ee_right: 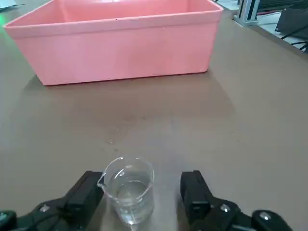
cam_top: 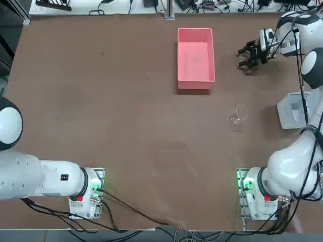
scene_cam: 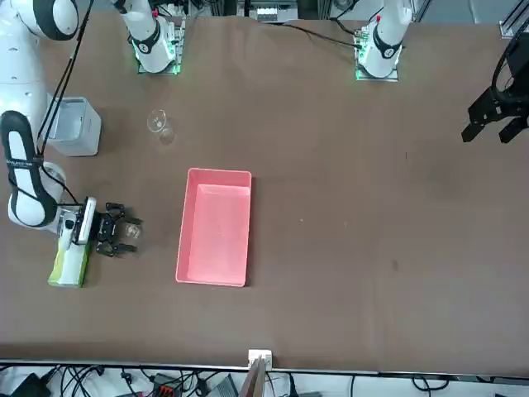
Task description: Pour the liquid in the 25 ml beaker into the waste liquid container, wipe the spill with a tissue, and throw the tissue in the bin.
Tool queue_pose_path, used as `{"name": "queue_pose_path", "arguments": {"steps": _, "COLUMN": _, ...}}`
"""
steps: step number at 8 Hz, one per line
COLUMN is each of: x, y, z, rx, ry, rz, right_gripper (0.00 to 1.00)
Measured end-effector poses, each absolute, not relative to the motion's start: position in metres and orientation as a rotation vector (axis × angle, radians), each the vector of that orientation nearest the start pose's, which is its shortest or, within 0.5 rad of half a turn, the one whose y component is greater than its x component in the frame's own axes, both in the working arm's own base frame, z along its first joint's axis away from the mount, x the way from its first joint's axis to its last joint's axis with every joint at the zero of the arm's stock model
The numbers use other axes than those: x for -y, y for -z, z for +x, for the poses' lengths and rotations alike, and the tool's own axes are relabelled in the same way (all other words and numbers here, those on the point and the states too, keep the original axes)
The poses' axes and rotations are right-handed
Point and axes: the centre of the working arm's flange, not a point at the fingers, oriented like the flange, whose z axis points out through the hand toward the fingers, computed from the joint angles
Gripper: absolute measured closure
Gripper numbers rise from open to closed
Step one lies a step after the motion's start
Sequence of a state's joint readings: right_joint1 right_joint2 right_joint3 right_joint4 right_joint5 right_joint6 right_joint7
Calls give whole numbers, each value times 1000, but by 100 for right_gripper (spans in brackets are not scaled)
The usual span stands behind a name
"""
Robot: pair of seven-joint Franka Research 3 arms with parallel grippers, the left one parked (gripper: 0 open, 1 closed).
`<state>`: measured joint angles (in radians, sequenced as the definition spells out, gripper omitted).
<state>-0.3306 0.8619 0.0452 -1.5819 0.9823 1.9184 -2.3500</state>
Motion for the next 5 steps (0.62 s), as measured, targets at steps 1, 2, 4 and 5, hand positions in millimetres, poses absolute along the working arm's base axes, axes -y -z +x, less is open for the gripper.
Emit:
{"name": "queue_pose_path", "arguments": {"steps": 1, "x": 128, "y": -119, "z": 640, "rx": 1531, "ry": 869, "rz": -1746, "right_gripper": 4}}
{"name": "queue_pose_path", "arguments": {"steps": 2, "x": 126, "y": -117, "z": 640, "rx": 1530, "ry": 865, "rz": -1743, "right_gripper": 7}}
{"name": "queue_pose_path", "arguments": {"steps": 4, "x": 124, "y": -112, "z": 639, "rx": 1527, "ry": 859, "rz": -1741, "right_gripper": 15}}
{"name": "queue_pose_path", "arguments": {"steps": 5, "x": 124, "y": -112, "z": 639, "rx": 1527, "ry": 859, "rz": -1741, "right_gripper": 26}}
